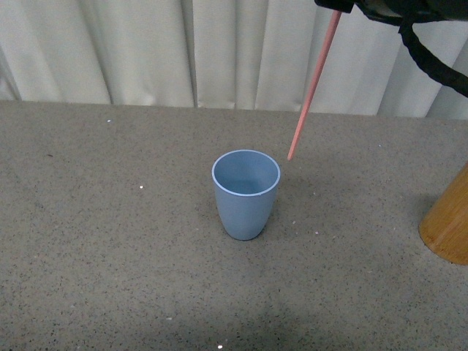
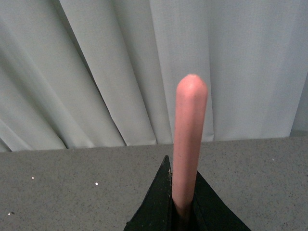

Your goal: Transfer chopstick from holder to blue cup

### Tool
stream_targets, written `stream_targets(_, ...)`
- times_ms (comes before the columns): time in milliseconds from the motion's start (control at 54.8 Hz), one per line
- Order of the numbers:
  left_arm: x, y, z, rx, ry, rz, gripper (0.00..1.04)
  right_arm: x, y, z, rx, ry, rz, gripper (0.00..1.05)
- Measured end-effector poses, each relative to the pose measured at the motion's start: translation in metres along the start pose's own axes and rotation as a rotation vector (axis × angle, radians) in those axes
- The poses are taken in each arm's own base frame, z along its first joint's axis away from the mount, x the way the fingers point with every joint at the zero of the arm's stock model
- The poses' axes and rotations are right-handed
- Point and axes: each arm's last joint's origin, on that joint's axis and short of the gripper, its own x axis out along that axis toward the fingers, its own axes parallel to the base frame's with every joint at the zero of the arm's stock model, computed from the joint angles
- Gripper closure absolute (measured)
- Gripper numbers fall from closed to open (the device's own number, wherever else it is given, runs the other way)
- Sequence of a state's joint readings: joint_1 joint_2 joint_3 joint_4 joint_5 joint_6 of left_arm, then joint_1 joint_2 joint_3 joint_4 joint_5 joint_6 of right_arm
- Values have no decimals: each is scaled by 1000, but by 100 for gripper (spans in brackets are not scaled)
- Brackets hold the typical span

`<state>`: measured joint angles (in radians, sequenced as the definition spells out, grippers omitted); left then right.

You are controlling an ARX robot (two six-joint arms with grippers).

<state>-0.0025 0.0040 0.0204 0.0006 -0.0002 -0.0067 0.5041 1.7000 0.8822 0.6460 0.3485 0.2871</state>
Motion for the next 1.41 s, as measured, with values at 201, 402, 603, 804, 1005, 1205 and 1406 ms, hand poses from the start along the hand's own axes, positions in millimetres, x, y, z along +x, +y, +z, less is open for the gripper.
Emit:
stream_targets(201, 0, 0, 0, 0, 0, 0, 7, 3, 4, -10, -9, 24, 3, 103)
stream_targets(402, 0, 0, 0, 0, 0, 0, 7, 5, 3, -15, -11, 36, -3, 103)
stream_targets(603, 0, 0, 0, 0, 0, 0, 7, 5, 5, -16, -12, 35, -5, 103)
stream_targets(804, 0, 0, 0, 0, 0, 0, 7, 4, 8, -15, -12, 34, 0, 103)
stream_targets(1005, 0, 0, 0, 0, 0, 0, 7, 7, 11, -10, -3, 25, 1, 103)
stream_targets(1205, 0, 0, 0, 0, 0, 0, 7, 15, 13, -11, 18, 41, -6, 103)
stream_targets(1406, 0, 0, 0, 0, 0, 0, 7, 21, 13, -17, 29, 55, -12, 103)
